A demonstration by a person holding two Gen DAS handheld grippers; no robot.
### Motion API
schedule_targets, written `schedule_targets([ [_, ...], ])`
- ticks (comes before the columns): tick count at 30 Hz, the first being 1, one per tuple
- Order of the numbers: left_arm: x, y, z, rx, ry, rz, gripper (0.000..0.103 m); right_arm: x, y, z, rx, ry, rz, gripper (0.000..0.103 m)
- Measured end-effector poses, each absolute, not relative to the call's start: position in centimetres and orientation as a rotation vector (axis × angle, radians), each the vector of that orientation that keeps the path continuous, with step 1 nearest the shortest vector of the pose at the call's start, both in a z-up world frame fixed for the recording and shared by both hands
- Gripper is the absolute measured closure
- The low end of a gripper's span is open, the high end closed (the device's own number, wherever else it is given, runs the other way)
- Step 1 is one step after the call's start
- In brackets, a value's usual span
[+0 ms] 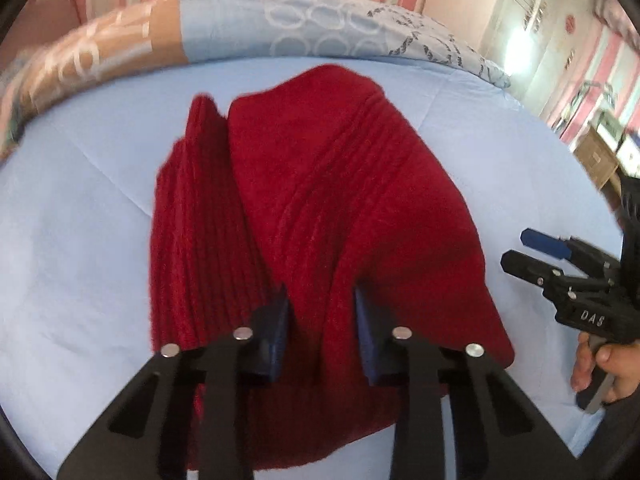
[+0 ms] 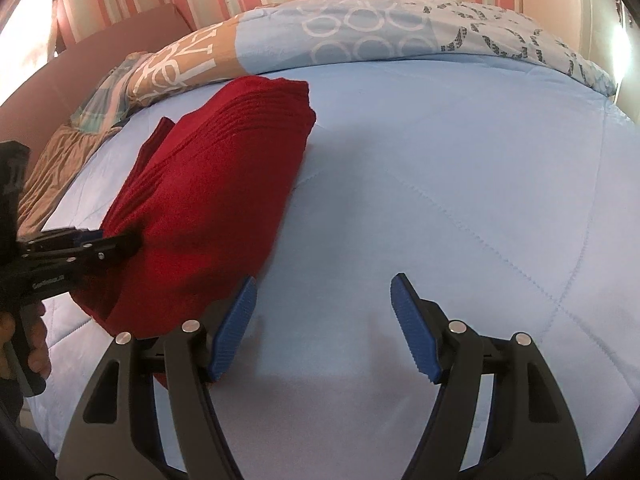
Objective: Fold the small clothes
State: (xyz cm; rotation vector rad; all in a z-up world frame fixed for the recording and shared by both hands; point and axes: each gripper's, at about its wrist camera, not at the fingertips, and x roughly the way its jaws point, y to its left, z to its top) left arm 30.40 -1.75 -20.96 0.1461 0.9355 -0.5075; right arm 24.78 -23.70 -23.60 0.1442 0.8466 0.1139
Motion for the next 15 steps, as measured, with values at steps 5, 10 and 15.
schedule_targets([
  [5, 29.2, -2.6, -19.4, 0.245, 0.878, -0.432, 0.076, 25.1, -22.9, -22.9, 0.114, 0.832, 0.1, 0.032],
  [10, 28.0, -0.3, -18.7, 0.238, 0.874, -0.355, 0.076, 26.0, -23.0, -21.9, 0.119, 0.811, 0.079, 0.032],
  [15, 26.4, 3.5, -19.9, 0.222, 0.893, -0.27, 0.075, 26.6, -22.6, -21.5, 0.118, 0.802, 0.096, 0.032],
])
